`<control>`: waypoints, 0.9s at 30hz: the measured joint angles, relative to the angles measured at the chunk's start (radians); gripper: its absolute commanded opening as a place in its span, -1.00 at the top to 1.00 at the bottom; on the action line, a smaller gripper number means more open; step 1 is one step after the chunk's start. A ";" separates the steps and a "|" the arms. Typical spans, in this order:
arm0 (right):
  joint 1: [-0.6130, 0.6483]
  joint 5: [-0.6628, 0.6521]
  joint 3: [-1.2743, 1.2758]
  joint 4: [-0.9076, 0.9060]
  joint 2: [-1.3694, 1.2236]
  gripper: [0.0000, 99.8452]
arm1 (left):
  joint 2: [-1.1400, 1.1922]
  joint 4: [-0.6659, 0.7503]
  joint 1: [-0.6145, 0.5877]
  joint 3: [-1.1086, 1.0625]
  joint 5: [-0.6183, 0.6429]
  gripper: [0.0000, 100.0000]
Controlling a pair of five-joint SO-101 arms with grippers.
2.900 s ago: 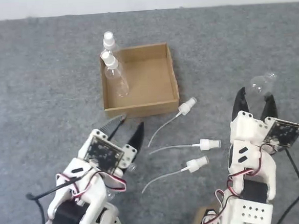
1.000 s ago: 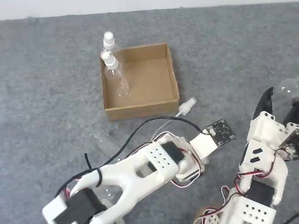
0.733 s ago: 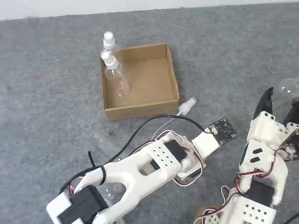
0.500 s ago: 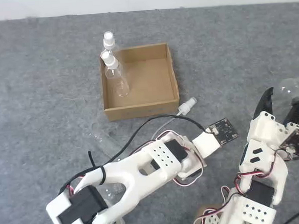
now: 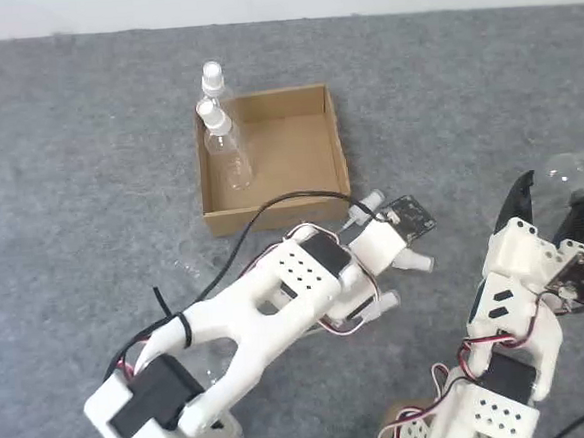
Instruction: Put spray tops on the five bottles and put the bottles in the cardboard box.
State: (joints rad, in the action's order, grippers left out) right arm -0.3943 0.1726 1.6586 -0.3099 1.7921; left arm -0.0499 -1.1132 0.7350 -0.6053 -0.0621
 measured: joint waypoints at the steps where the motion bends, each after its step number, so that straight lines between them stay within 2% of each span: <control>1: 0.000 0.000 0.000 0.000 0.000 0.99 | 0.000 -0.005 0.002 0.000 0.000 0.92; 5: 0.000 0.000 0.000 0.006 0.000 0.99 | 0.000 -0.014 -0.005 0.009 0.002 0.71; 9: 0.000 0.000 0.000 0.011 0.000 0.99 | 0.000 -0.014 -0.003 0.023 0.005 0.63; 19: 0.000 0.000 0.000 0.011 0.000 0.99 | 0.011 0.054 -0.003 0.025 0.029 0.62; 27: 0.000 0.000 0.000 0.011 0.000 0.99 | 0.186 0.117 -0.005 0.089 0.031 0.64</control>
State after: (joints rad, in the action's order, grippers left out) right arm -0.3943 0.1726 1.6586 -0.2992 1.7921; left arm 0.1358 -0.9966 0.7304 -0.5163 -0.0315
